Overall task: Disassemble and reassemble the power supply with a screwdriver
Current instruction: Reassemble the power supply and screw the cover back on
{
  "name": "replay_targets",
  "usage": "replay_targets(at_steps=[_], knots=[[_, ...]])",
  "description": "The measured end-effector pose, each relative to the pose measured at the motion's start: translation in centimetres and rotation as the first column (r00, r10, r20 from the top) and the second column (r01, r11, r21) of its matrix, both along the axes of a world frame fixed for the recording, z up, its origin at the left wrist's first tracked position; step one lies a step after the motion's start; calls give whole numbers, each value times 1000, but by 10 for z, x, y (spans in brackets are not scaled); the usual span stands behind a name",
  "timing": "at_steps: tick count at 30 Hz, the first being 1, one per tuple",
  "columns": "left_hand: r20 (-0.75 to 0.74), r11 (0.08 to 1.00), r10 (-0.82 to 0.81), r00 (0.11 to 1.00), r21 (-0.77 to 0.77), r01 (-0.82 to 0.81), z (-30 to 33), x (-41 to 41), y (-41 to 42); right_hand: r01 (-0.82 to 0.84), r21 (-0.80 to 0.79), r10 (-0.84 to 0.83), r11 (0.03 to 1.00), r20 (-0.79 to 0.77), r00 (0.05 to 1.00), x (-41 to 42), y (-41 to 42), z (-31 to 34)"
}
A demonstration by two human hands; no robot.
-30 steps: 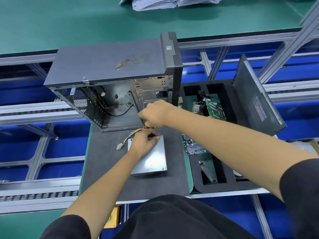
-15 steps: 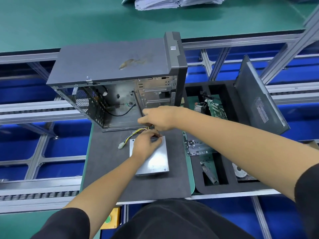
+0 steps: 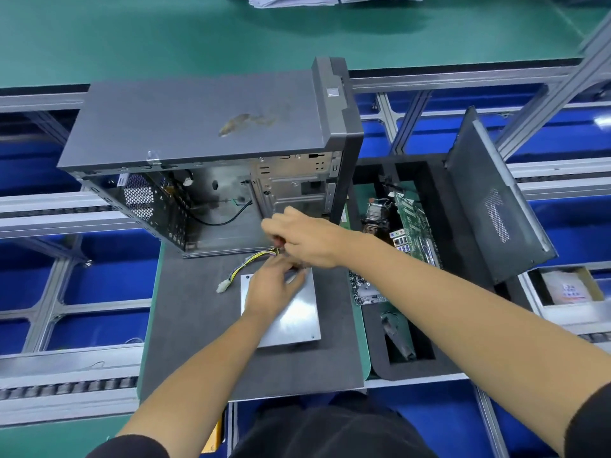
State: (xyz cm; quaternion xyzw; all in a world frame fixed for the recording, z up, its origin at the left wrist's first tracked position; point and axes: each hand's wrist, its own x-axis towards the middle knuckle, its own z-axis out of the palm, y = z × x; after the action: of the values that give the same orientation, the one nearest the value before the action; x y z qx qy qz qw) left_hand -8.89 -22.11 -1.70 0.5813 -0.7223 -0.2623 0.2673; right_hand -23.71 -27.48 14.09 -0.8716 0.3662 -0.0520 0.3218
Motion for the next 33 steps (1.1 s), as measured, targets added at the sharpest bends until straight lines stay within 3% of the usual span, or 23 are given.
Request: replay_targets(at_steps=[5,10,15,21,33], knots=[[12,1000,-19,1000,5,19,-6,2,-2,77,9,-78,997,53,996,1,-2,-2],[3,1000,-15,1000,-13,15,-4,0,-1,-57,-177,41,983,-92,995,0,-12,1],[-11,1000,-23,1000,-10,23,-4,-1,0,-125,-342,32,932,-265,964,1,-15,-3],[47,1000,5,999,-9,-4,1,-1,0,-230,-121,185,966,-303,935,-1,-12,7],[-17,1000,-10,1000,-20,10,-6,0,-1,-123,-24,115,992,-206,972,-6,-30,2]])
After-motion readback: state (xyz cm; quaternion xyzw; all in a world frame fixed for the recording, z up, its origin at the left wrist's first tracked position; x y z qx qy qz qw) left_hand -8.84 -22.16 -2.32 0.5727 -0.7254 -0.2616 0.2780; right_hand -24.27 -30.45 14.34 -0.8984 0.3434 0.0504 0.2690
